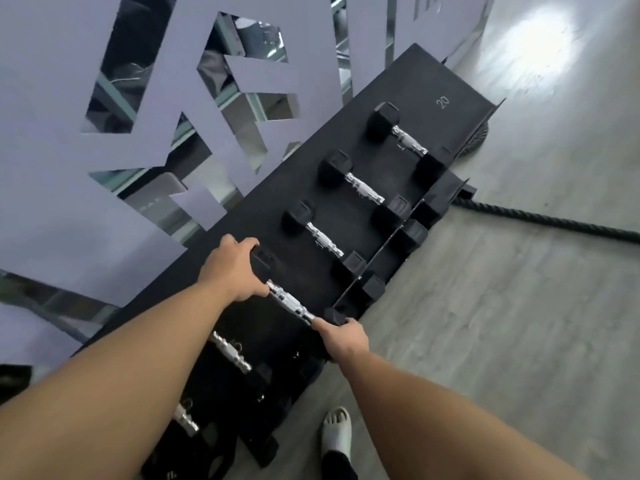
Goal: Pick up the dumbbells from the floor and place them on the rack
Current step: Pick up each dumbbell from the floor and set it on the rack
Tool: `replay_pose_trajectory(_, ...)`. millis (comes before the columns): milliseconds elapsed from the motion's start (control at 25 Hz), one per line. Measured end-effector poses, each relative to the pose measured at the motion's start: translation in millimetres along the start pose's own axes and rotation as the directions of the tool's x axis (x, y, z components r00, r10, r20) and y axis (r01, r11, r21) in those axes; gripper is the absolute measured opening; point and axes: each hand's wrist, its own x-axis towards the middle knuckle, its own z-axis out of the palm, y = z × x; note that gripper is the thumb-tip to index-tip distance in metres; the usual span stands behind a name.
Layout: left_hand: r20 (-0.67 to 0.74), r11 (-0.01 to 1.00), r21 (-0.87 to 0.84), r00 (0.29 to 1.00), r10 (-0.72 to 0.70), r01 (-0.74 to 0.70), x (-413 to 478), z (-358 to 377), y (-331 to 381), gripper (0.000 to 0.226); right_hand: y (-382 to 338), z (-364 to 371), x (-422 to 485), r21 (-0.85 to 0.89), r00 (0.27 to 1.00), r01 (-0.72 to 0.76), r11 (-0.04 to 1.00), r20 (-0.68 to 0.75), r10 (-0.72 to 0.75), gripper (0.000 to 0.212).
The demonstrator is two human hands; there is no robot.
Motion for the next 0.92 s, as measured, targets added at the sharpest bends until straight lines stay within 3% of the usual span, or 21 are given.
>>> replay_pose_trajectory(200, 0.057, 0.998, 0.027, 0.996, 0.061, -0.063, 75.6, 12.5, -42.6, 0.1, -21.8, 62.5, 34.2, 0.036, 0.994, -0.096, 0.995, -0.049, 0.098, 0.102)
replay_pose_trajectory(360, 0.103, 0.997, -0.014, 0.991, 0.081, -0.08, 119.0, 41.8, -61.6, 0.1, -31.3, 88.3, 63.8, -0.027, 0.973, -0.186, 0.982, -0.148, 0.18, 0.07)
replay_pose_trajectory(560, 0.125, 0.987, -0.148, 0.989, 0.08, -0.062, 134.4, 93.2, -65.7, 0.095, -36.6, 93.5, 76.8, -0.091, 0.936, -0.211, 0.973, -0.305, 0.174, 0.056)
replay_pose_trajectory(720, 0.11, 0.973, -0.217, 0.988, 0.107, -0.081, 139.8, 105.6, -77.2, 0.074, -56.4, 92.1, 79.0, -0.214, 0.962, -0.126, 0.969, -0.264, 0.067, 0.056)
replay_pose_trajectory(920, 0.142, 0.962, -0.244, 0.977, 0.159, -0.121, 140.0, 102.1, -82.8, 0.074, -69.8, 92.0, 83.9, -0.356, 0.976, -0.186, 0.916, -0.174, 0.131, 0.056)
